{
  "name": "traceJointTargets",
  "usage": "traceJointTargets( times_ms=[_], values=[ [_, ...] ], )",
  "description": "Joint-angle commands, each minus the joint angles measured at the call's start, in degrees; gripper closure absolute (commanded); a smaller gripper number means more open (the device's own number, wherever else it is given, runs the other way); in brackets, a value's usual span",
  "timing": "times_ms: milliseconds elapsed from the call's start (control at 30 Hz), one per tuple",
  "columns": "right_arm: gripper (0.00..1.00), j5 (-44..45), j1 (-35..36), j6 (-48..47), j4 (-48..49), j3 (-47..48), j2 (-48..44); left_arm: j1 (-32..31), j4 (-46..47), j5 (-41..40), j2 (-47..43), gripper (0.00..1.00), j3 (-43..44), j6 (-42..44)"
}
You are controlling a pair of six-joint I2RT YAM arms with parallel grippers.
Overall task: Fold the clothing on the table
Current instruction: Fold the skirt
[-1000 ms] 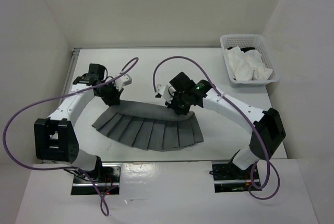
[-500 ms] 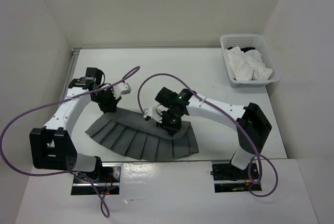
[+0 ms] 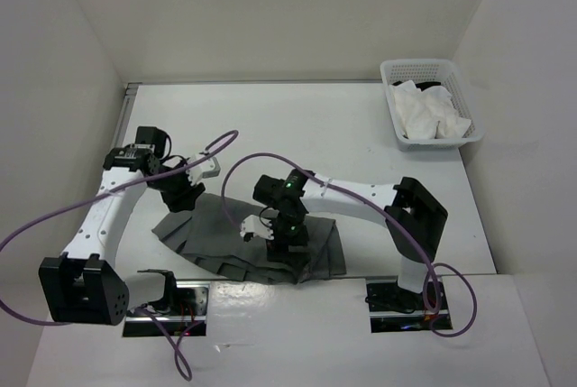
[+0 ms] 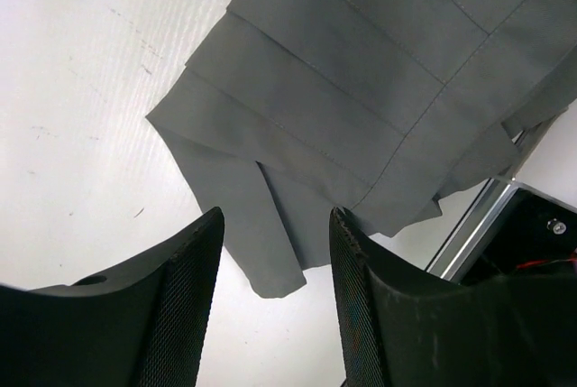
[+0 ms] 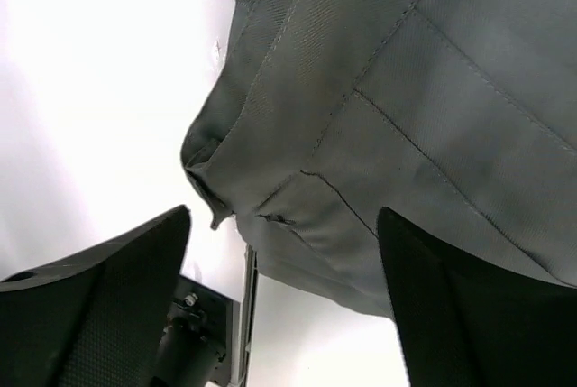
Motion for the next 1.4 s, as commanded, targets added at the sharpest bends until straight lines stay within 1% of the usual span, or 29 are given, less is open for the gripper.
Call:
traceJointTargets(
  times_ms=[0, 67, 133, 167, 233, 333, 367, 433, 500, 600, 733, 800, 967, 1067, 1167, 1200, 1233, 1333, 1367],
  values=[
    [0.10, -0.61, -0.06, -0.21, -2.14, 2.96, -2.40, 0.84, 2.12, 1.19, -1.57, 0.42, -1.53, 0.61],
    [0.08, 0.62, -0.06, 0.32, -0.82, 2.96, -3.20, 0.84, 2.74, 1.19, 0.44, 0.42, -1.53, -0.26],
    [0.07, 1.15, -1.90, 1.55, 0.41, 2.96, -3.73, 0.84, 2.74, 1.19, 2.37, 0.41, -1.53, -1.06],
    [0.06, 1.15, -2.52, 1.56, 0.42, 2.96, -3.73, 1.36, 3.26, 1.19, 4.73, 0.41, -1.53, -2.20],
    [0.06, 1.15, -3.83, 3.22, 1.47, 2.96, -3.73, 1.37, 3.80, 1.72, 7.29, 0.40, -1.01, -2.73],
    [0.05, 1.77, -3.84, 3.75, 2.09, 1.73, -1.90, 2.51, 4.41, 2.25, 14.22, 0.34, 0.22, -5.63],
    [0.05, 1.77, -3.84, 3.75, 2.09, 1.12, -1.36, 3.21, 4.41, 2.25, 15.47, 0.30, 0.22, -6.68],
    [0.02, 1.24, -4.37, 3.75, 2.09, 0.59, -0.31, 4.09, 5.02, 2.25, 18.62, 0.26, 1.54, -7.74],
    [0.02, 0.71, -4.89, 3.75, 2.69, 0.59, 0.49, 5.93, 5.81, 2.25, 20.13, 0.21, 1.54, -9.05],
    [0.02, -0.69, -4.90, 3.75, 2.70, 1.37, 1.81, 6.55, 7.04, 2.25, 20.14, 0.12, 1.54, -10.99],
    [0.02, -2.36, -4.90, 3.75, 2.70, 2.61, 4.44, 6.55, 9.06, 0.06, 20.14, 0.05, 0.93, -14.15],
    [0.02, -2.89, -4.90, 3.23, 2.18, 2.61, 6.19, 6.55, 9.59, -1.44, 20.66, 0.00, -0.30, -15.56],
    [0.02, -4.91, -4.90, 2.08, 1.65, 3.83, 9.53, 6.55, 11.88, -5.57, 20.66, 0.00, -1.36, -17.59],
    [0.02, -5.44, -4.90, 2.87, 2.43, 3.84, 10.24, 6.55, 12.41, -5.58, 20.66, 0.00, -1.36, -18.81],
    [0.02, -0.09, -4.90, 6.21, 6.82, 3.84, 11.47, 6.55, 13.02, -5.58, 22.33, 0.00, 0.13, -19.60],
    [0.02, 1.49, -4.90, 8.74, 8.05, 3.32, 12.00, 6.55, 13.02, -5.58, 22.33, 0.00, 0.83, -19.61],
    [0.02, 5.07, -4.90, 10.07, 10.76, 3.31, 12.00, 6.55, 13.55, -5.58, 23.03, 0.00, 0.84, -20.39],
    [0.02, 10.36, -5.50, 14.38, 15.16, 2.79, 12.00, 6.55, 14.26, -5.58, 23.65, 0.00, 2.15, -21.54],
    [0.02, 14.38, -5.51, 15.26, 16.05, 2.78, 12.00, 6.55, 14.86, -5.58, 24.18, 0.00, 2.16, -21.54]
  ],
)
